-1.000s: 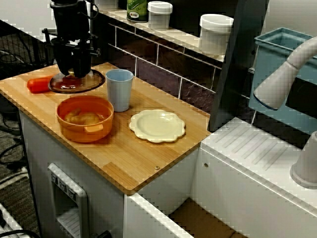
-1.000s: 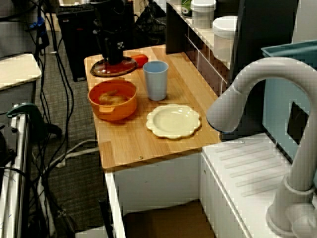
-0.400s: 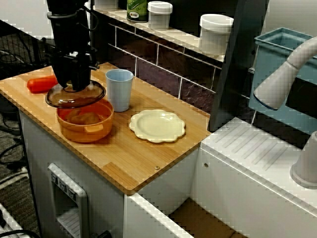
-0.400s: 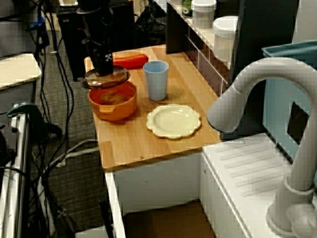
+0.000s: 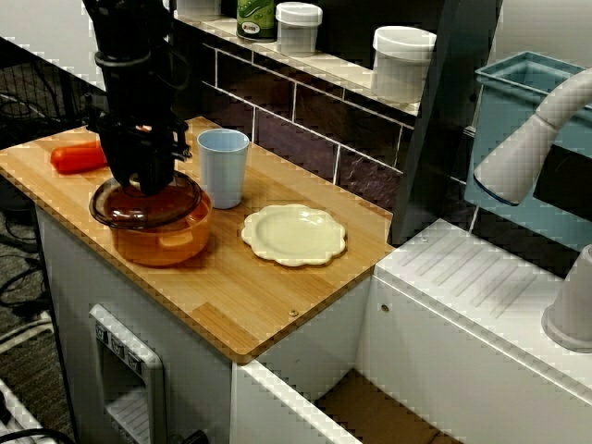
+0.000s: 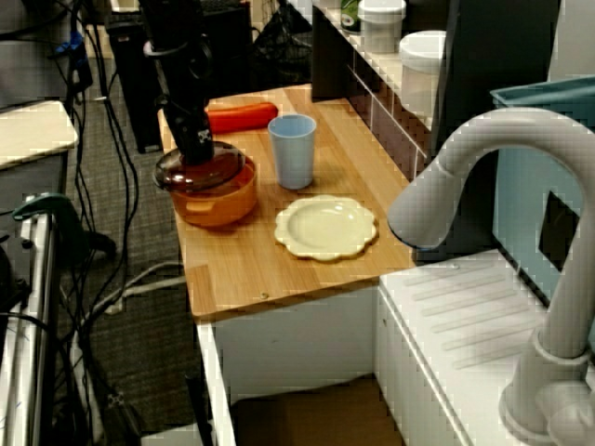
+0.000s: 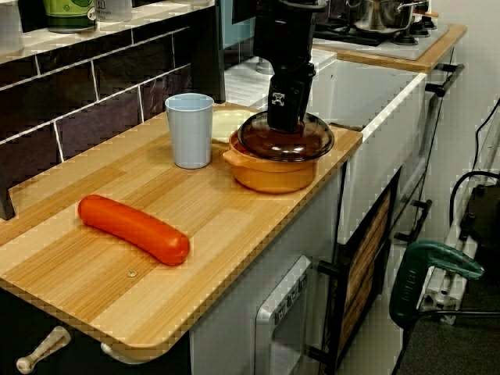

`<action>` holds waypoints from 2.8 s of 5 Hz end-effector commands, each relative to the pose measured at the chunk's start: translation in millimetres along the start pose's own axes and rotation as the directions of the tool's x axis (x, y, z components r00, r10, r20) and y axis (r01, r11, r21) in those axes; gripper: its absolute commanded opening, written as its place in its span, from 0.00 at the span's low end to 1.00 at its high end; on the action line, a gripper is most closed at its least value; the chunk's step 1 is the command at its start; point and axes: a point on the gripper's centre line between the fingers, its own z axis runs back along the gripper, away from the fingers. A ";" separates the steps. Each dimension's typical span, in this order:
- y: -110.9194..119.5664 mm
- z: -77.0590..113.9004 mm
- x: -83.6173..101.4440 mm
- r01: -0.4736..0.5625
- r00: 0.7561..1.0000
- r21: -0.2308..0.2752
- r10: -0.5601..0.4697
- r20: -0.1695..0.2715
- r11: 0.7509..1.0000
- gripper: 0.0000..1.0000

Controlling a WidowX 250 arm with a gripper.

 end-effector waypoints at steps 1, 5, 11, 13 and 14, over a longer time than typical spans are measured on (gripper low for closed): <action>0.9 -1.3 6.9 -0.002 1.000 0.004 0.002 0.028 1.000 0.00; 2.8 -3.1 18.8 -0.020 1.000 -0.003 0.020 0.000 1.000 0.00; -2.5 -2.0 12.9 -0.040 0.999 -0.024 0.040 -0.019 0.999 0.00; -6.1 0.5 17.6 -0.046 0.999 -0.028 0.045 -0.026 0.999 0.00; -8.0 0.9 20.0 -0.056 0.998 -0.026 0.055 -0.027 0.998 0.00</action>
